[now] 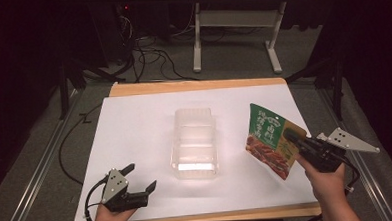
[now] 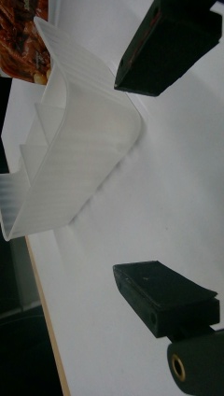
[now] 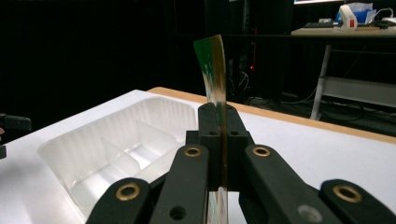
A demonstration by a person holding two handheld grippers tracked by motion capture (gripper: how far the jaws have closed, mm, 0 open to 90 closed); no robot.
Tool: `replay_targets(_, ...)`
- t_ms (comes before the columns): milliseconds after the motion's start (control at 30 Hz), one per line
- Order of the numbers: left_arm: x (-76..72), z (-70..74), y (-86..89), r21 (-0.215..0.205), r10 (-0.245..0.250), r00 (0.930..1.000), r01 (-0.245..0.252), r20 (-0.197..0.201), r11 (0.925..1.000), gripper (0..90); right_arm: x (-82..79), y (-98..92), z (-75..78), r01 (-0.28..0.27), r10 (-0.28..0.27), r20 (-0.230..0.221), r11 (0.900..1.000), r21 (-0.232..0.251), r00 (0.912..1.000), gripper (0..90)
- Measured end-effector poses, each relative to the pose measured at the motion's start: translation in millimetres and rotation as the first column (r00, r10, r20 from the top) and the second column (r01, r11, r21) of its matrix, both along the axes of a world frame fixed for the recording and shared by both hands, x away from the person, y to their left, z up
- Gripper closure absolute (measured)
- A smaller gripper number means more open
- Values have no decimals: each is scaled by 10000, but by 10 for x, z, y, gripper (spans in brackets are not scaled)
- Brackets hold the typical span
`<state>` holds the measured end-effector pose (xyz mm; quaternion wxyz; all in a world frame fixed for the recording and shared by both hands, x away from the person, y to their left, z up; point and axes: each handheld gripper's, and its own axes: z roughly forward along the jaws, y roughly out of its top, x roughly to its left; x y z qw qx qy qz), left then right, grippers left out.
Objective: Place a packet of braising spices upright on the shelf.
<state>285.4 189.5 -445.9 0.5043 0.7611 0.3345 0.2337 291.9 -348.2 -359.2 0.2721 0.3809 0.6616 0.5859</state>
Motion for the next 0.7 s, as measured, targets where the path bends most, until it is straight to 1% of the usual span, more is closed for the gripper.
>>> replay_targets(133,-4,6,-4,19,8,10000,-8,42,10000,109,-3,2,27,41,-40,177,10000,-72,9998,900)
replay_targets(267,-5,5,3,11,44,10000,-44,64,10000,109,23,14,32,2,-2,263,10000,-23,9997,900)
replay_targets(400,-2,1,12,37,69,10000,-69,58,10000,109,22,36,63,18,-14,348,9999,-110,9994,900)
replay_targets(533,-3,7,5,17,95,9999,-95,63,10000,109,31,49,97,-140,143,474,9999,-74,9988,900)
replay_targets(700,-10,4,-7,55,-47,10000,47,63,10000,109,58,82,111,-185,187,423,9998,-47,9989,900)
